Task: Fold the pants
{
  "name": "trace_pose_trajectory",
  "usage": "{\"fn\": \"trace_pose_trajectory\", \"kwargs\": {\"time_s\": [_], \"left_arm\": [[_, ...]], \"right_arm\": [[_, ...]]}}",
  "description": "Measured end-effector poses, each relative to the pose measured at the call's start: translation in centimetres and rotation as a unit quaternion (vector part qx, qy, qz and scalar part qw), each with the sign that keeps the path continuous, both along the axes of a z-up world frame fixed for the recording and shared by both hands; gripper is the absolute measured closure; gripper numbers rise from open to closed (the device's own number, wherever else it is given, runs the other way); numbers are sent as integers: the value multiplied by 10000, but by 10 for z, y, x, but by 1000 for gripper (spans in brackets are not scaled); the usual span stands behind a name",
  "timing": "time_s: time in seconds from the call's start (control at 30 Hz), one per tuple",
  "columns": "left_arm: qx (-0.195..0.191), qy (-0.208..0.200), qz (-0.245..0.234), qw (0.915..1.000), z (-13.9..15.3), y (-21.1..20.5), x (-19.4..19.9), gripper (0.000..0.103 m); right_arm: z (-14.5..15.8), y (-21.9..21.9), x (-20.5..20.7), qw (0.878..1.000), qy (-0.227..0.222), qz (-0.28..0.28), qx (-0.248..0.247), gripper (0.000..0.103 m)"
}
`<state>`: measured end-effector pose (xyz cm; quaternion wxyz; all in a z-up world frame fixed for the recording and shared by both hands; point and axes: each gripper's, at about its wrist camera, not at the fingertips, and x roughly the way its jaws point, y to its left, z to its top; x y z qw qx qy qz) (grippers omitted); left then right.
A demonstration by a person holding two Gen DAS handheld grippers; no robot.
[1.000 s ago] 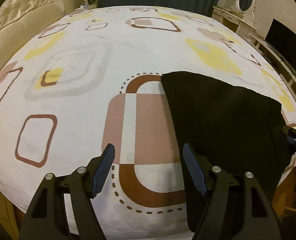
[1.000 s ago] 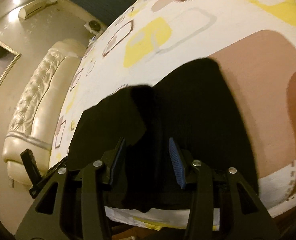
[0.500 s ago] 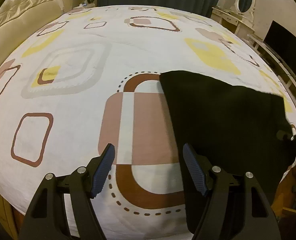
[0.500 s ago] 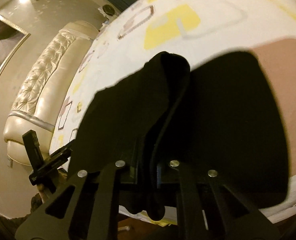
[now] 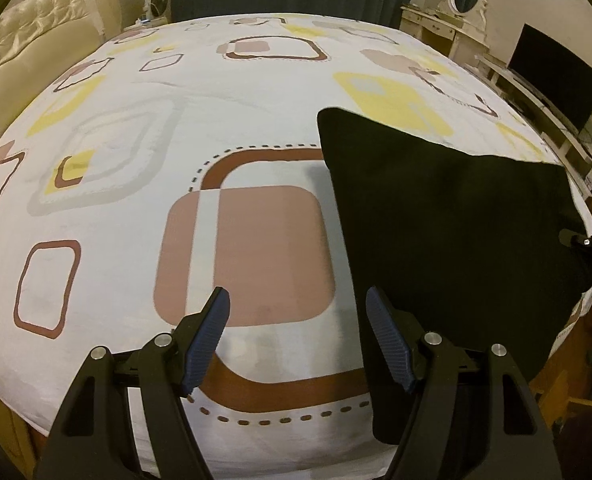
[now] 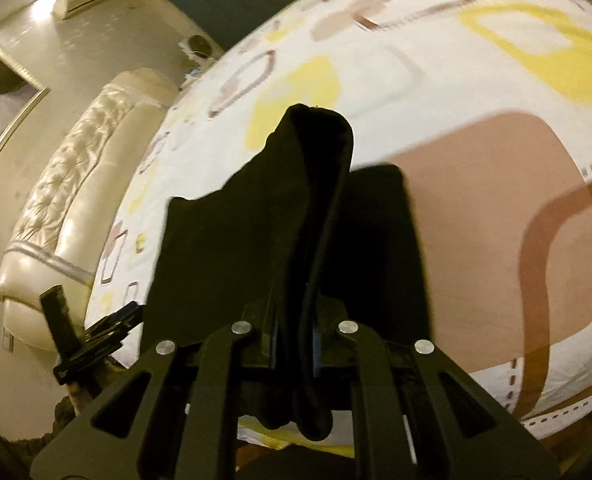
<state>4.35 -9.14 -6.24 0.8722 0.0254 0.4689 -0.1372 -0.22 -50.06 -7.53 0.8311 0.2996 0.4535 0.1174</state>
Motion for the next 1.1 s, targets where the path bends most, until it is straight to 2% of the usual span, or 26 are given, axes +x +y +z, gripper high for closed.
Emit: {"fn": "trace_pose_trajectory", "kwargs": {"time_s": [0.1, 0.27, 0.67, 0.9, 1.0, 1.1], "left_arm": [[125, -30, 2, 9999, -2, -4, 0, 33], [172, 17, 38, 9998, -6, -6, 4, 33], [182, 119, 55, 9997, -7, -5, 7, 33], [-75, 256, 85, 9996, -3, 11, 4, 33], [-244, 302, 34, 9992, 0, 16, 1, 33], [-410, 344, -74, 9985, 1, 16, -5, 28]], "right_arm": [[-21, -10, 0, 9997, 104, -102, 182, 92], [-37, -17, -1, 9981, 89, -234, 570, 92], [-34, -16, -3, 9973, 30, -290, 679, 90], [-26, -42, -22, 9960, -16, -655, 605, 90], [-19, -56, -31, 9943, -27, -906, 565, 83], [-15, -69, -43, 9909, -165, -1003, 887, 56]]}}
